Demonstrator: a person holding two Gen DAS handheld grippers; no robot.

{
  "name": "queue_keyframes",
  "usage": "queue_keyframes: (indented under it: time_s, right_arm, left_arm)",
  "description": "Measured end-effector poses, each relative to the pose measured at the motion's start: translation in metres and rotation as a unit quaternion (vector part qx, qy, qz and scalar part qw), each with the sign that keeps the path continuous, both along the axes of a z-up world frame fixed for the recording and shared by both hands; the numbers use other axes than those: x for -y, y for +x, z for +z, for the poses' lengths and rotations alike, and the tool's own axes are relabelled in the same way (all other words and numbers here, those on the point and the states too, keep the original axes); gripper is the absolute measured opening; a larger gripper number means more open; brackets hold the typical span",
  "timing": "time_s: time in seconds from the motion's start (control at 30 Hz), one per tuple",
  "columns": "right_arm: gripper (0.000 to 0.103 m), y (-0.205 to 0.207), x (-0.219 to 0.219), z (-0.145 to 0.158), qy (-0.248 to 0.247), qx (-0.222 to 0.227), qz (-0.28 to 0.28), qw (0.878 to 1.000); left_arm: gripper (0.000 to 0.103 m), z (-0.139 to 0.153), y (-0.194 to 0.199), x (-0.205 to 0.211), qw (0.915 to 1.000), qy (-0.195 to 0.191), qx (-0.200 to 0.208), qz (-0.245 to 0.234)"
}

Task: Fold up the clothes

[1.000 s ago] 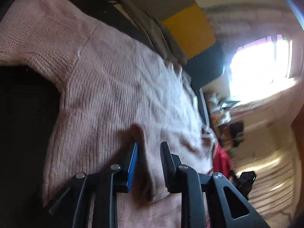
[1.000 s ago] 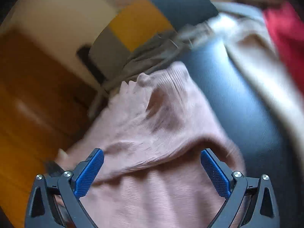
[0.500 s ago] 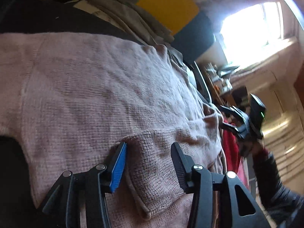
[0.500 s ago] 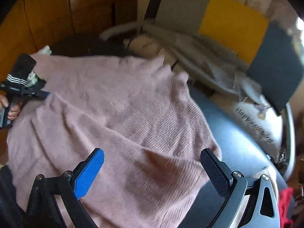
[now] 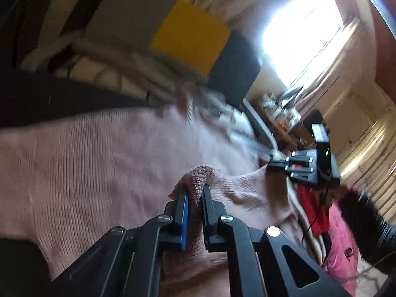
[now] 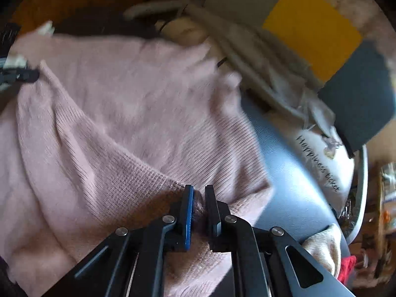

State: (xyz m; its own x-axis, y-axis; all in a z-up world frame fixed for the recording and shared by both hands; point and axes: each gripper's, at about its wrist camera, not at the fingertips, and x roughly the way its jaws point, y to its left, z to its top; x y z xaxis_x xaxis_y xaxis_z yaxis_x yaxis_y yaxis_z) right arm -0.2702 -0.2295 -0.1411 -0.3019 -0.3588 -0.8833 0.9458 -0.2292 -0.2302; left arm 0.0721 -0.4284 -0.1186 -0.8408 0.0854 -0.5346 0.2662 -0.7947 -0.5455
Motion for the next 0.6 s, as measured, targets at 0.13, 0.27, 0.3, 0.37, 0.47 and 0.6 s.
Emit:
queue_keyframes:
  time_s: [0.13,0.27,0.3,0.37,0.47,0.6]
  right_arm:
    - [0.009,-0.023,-0.007,0.019,-0.061,-0.009,-0.059,0.996]
    - [0.011,-0.045,0.000,-0.001,-0.077,0.011,-0.120,0.990]
    - [0.016,-0.049,0.000,-0.009,-0.076,0.015,-0.134,0.988]
    - [0.025,-0.053,-0.004,-0.017,-0.077,0.017,-0.159,0.984]
    - [0.034,-0.047,-0.023,-0.008,-0.108,0.004,-0.179,0.978]
    - [0.035,-0.014,-0.061,0.017,-0.175,0.046,-0.161,0.970]
  left_arm:
    - [0.008,0.015,-0.019,0.022,0.9999,-0.009,0.002,0.010]
    - [0.013,-0.027,-0.054,0.057,0.9911,0.048,0.109,0.059]
    - [0.014,-0.036,-0.059,0.063,0.9861,0.057,0.135,0.079]
    - [0.020,-0.039,-0.054,0.067,0.9848,0.064,0.133,0.092]
    - [0.025,-0.040,-0.040,0.069,0.9857,0.079,0.114,0.095]
    - [0.034,-0.051,-0.026,0.071,0.9818,0.112,0.116,0.100]
